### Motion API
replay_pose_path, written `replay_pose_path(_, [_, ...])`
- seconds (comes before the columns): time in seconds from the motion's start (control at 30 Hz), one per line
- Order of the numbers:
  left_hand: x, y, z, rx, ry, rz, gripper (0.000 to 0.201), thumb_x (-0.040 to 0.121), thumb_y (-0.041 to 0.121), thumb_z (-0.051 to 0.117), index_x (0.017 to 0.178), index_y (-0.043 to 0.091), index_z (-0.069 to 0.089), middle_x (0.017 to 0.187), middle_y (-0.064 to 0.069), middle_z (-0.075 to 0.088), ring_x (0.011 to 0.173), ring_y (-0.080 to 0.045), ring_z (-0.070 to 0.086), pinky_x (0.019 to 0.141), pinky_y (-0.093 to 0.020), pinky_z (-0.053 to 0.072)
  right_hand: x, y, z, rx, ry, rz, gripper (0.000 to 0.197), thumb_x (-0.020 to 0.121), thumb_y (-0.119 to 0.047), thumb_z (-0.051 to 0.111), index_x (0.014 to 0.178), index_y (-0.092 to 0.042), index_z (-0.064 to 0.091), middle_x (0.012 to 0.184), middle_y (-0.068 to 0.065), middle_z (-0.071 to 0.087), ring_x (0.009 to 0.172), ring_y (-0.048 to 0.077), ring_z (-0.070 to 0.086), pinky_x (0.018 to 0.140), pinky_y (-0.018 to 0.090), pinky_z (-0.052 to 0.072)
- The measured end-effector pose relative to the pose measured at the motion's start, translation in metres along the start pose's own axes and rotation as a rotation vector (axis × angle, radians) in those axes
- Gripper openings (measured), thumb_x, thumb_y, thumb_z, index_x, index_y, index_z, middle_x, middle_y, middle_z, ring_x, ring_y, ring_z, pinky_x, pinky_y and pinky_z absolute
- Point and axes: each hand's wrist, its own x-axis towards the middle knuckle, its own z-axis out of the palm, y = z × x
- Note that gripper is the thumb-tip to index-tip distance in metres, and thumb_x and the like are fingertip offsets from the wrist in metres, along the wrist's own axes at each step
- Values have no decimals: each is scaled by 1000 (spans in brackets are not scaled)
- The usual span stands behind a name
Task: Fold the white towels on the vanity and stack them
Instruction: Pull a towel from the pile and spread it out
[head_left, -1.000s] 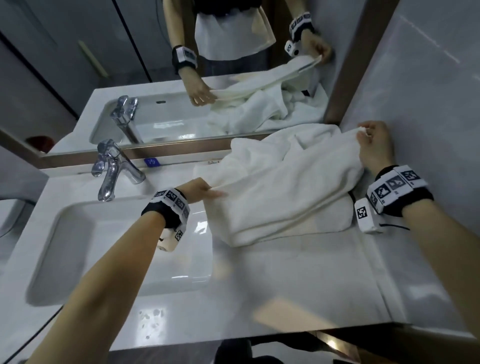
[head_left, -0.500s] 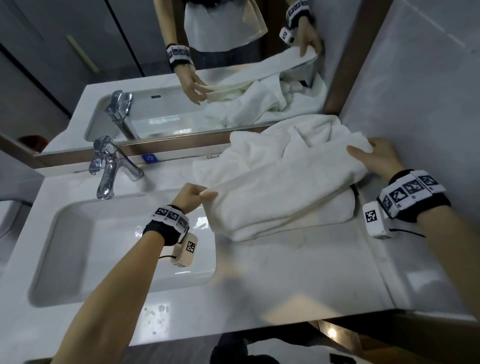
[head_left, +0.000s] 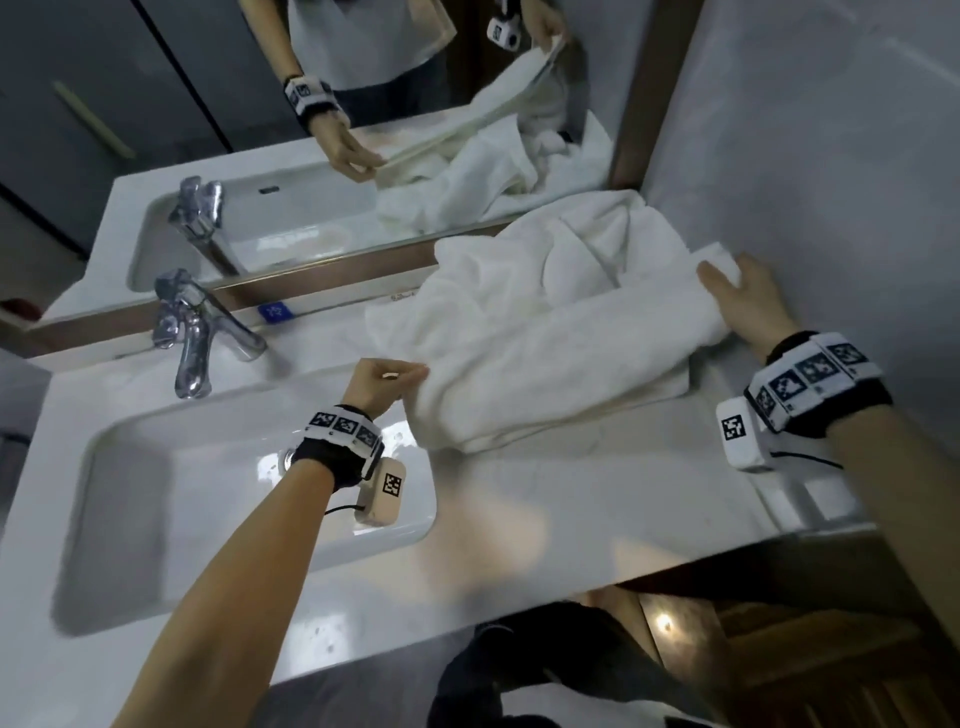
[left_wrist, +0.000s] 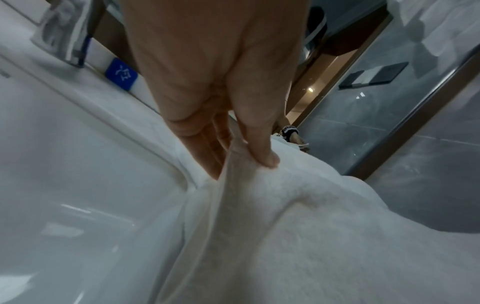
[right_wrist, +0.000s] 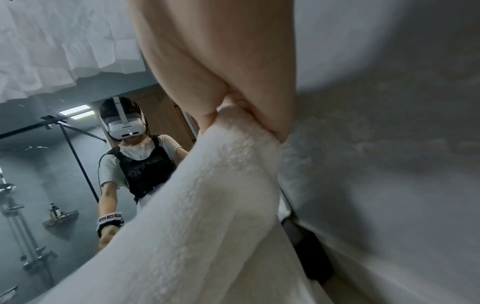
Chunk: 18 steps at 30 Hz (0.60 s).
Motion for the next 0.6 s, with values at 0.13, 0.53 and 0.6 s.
replay_pose_path(0.13, [-22,4,-3,-31,69,124,10,79,6,72,89,4,69,84,-7,66,78,-16,59,75,-26,49,-15,19,-6,-35,61,-26,17,95,-24,47,91,-8,48,94,11,51,90,18,47,77,27,35])
replay_pose_path(0.53, [-82,72,-19,295,488,514,18,99,13,41,87,10,53,77,3,42,81,-19,41,73,-28,33,-31,-30,-30,201,228,-56,19,86,-33,43,71,-24,48,79,-8,53,80,14,47,65,18,40])
replay_pose_path(0.6, [-90,79,-10,195,537,476,28,102,13,34,76,21,40,70,8,34,71,-17,36,68,-27,31,-33,-35,-32,137,243,-45,23,83,-42,39,82,-25,54,87,-5,58,81,17,49,72,26,37])
